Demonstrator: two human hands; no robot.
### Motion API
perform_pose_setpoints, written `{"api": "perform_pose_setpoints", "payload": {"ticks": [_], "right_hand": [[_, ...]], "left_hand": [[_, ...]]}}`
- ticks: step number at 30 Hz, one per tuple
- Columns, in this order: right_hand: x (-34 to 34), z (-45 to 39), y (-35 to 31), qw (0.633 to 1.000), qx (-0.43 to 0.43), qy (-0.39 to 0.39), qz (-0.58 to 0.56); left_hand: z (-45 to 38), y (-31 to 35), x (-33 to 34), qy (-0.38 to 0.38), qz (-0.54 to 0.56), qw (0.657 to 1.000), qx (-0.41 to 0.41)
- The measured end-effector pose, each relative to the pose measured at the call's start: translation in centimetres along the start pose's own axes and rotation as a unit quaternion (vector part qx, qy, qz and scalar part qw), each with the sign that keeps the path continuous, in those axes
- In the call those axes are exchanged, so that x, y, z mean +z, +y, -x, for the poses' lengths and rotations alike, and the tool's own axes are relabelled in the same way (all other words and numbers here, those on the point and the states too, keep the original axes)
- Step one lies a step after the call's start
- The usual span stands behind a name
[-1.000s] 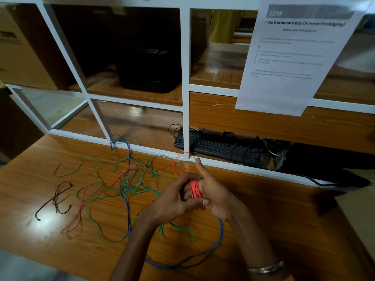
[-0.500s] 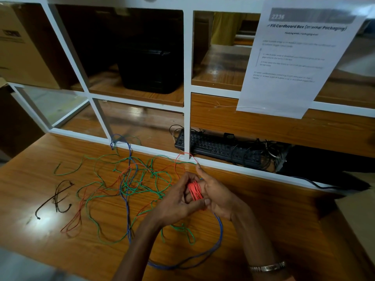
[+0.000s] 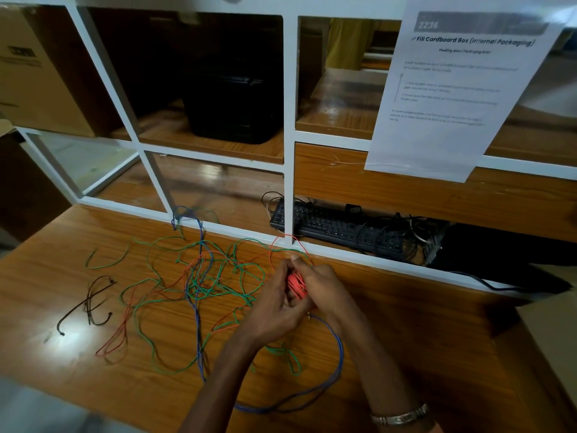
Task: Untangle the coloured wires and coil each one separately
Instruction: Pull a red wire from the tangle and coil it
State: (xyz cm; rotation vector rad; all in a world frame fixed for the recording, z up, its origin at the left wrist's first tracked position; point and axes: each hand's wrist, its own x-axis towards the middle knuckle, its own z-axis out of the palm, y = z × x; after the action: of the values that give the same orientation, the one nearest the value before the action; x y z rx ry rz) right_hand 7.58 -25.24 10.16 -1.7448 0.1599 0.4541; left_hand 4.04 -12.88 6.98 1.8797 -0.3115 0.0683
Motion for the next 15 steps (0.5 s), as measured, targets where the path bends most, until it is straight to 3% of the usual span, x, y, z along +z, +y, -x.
{"api": "perform_pose_setpoints", "payload": {"ticks": [5,7,11,15], "right_hand": [[-1.4,0.7,-0.9,0.993,-0.098,0.064,-0.006],[-2.9,1.0,-1.2,0.997,-0.071,-0.009,-0.017],[-3.5,1.1,0.7,0.977,-0.111,-0.159,0.084],[-1.6,0.2,2.3,0.956,-0.204,-0.146,0.151]], "left_hand": [[0.1,-0.7,-1.0,0.052,0.028,0.996,-0.07],[0.5,-1.3,-1.8,0.087,0.114,0.981,-0.127],[0.4,-1.4,-2.1,0.145,0.366,0.888,-0.236],[0.2,-1.0,-1.0,0.172,0.416,0.856,-0.253]]}}
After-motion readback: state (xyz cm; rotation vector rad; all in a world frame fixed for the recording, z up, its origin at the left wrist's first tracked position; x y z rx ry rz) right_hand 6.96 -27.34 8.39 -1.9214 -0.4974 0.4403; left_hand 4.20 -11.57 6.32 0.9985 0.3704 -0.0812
